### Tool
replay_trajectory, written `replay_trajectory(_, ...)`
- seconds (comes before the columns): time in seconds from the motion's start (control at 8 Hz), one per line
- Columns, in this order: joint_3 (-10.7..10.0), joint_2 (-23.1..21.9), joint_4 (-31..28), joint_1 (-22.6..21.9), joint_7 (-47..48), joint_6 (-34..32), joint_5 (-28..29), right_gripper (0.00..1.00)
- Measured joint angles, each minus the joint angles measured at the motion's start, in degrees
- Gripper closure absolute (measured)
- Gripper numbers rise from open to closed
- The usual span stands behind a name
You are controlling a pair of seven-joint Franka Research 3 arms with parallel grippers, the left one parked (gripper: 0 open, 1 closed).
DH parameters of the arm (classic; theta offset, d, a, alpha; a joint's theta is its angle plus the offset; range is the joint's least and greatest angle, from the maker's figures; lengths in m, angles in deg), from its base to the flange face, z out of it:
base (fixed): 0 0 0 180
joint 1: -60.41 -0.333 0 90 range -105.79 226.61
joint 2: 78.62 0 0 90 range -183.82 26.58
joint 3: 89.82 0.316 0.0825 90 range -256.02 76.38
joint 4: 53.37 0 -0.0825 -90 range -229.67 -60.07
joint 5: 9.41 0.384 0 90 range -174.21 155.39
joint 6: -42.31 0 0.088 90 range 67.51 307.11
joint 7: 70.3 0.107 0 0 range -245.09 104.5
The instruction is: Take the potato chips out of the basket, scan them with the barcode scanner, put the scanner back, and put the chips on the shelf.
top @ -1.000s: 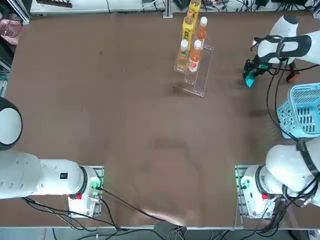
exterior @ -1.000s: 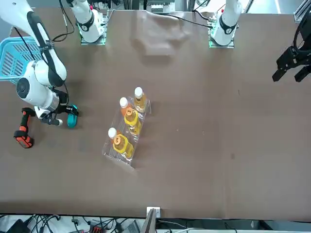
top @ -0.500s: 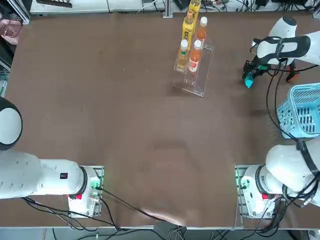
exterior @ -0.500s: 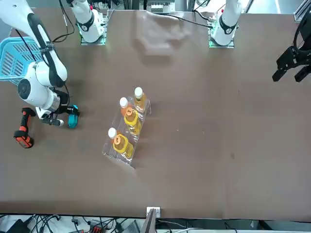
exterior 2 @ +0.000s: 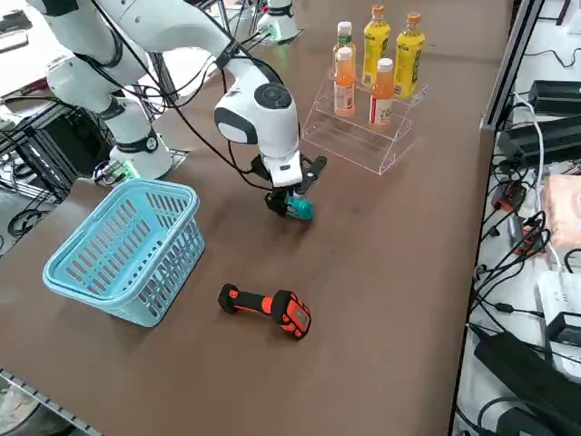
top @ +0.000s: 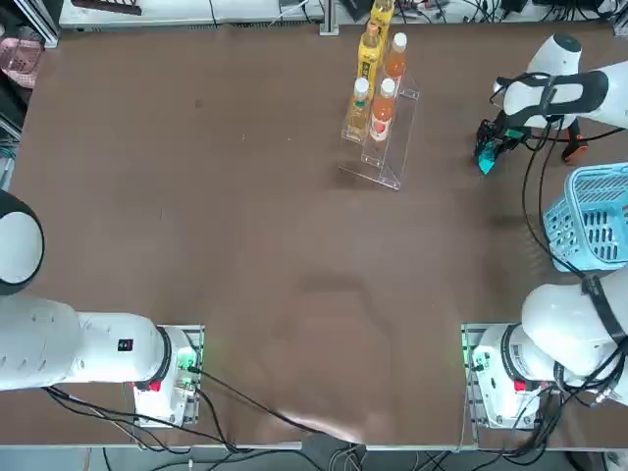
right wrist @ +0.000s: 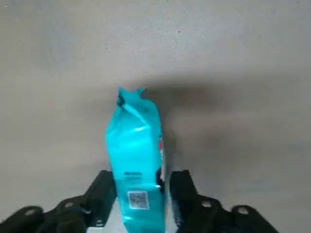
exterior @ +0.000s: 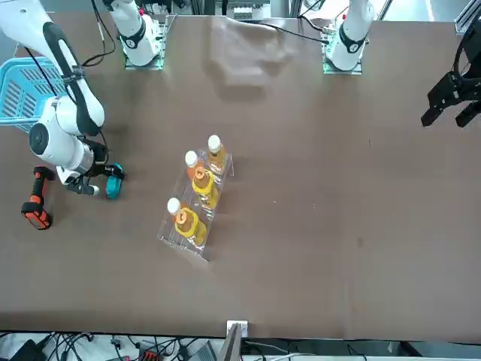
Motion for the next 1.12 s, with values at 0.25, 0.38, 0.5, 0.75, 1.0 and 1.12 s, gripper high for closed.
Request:
replay_trajectory(0.25, -0.03, 0.00, 0.00, 0.00, 0.01, 0.01, -0.01, 0.09)
replay_trajectory(0.38, -0.03, 0.00, 0.00, 0.00, 0.01, 0.01, -0.01, 0.08)
replay_trajectory(0.5, -0.04, 0.00, 0.00, 0.00, 0.02, 0.01, -0.01, 0.05)
replay_trajectory(0.75, -0.07, 0.00, 0.02, 0.02, 0.03, 0.02, -0.01, 0.01)
replay_trajectory(1.0, -0.09, 0.00, 0.21, 0.02, 0.03, 0.02, -0.01, 0.00)
replay_trajectory(1.12, -0.09, 0.00, 0.39, 0.02, 0.03, 0.02, -0.01, 0.00)
